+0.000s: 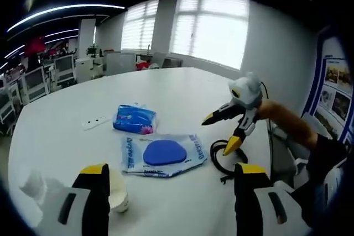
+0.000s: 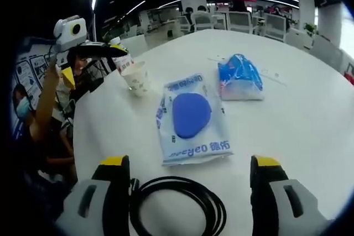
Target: Arrange the tabletop items into an orderly group along one side of the table until the central work area is clear of visible clutter.
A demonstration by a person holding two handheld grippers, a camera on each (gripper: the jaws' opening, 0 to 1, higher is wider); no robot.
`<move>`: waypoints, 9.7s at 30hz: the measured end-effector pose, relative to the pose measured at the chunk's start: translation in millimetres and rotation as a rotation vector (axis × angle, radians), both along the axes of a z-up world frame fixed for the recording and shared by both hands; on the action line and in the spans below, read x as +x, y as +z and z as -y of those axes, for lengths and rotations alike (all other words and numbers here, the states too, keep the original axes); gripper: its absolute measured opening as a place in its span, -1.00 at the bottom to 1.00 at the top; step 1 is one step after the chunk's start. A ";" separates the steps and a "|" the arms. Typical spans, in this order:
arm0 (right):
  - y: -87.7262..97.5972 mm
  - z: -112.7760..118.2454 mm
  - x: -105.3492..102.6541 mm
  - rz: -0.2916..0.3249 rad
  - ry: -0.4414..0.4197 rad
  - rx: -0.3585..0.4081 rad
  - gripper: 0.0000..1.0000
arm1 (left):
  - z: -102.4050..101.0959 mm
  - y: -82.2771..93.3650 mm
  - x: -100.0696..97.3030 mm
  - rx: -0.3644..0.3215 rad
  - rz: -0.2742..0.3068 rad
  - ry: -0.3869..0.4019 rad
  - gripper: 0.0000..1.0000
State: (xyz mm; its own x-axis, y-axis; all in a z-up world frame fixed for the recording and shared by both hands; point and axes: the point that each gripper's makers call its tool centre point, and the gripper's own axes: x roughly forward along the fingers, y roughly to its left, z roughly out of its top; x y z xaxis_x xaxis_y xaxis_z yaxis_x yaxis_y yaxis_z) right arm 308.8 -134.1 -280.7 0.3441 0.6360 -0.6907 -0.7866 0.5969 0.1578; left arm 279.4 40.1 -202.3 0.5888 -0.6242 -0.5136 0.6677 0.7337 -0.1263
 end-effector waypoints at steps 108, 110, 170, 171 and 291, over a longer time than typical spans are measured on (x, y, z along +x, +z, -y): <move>-11.9 -9.3 -17.9 -0.190 -0.069 0.202 0.05 | 34.0 -61.4 98.4 0.021 -0.302 0.008 0.54; -12.7 -8.3 -15.8 -0.195 -0.070 0.201 0.03 | 33.1 -64.0 97.8 0.035 -0.305 0.011 0.51; -33.6 -11.4 4.0 -0.300 -0.117 0.325 -0.36 | 21.6 -108.8 133.6 0.299 -0.294 0.048 -0.32; -34.0 -11.4 4.5 -0.301 -0.117 0.325 -0.36 | 20.7 -109.3 134.5 0.304 -0.295 0.052 -0.31; -15.0 -9.0 31.1 -0.313 -0.237 0.451 -1.00 | 0.0 -102.9 71.7 0.587 -0.301 -0.102 -0.96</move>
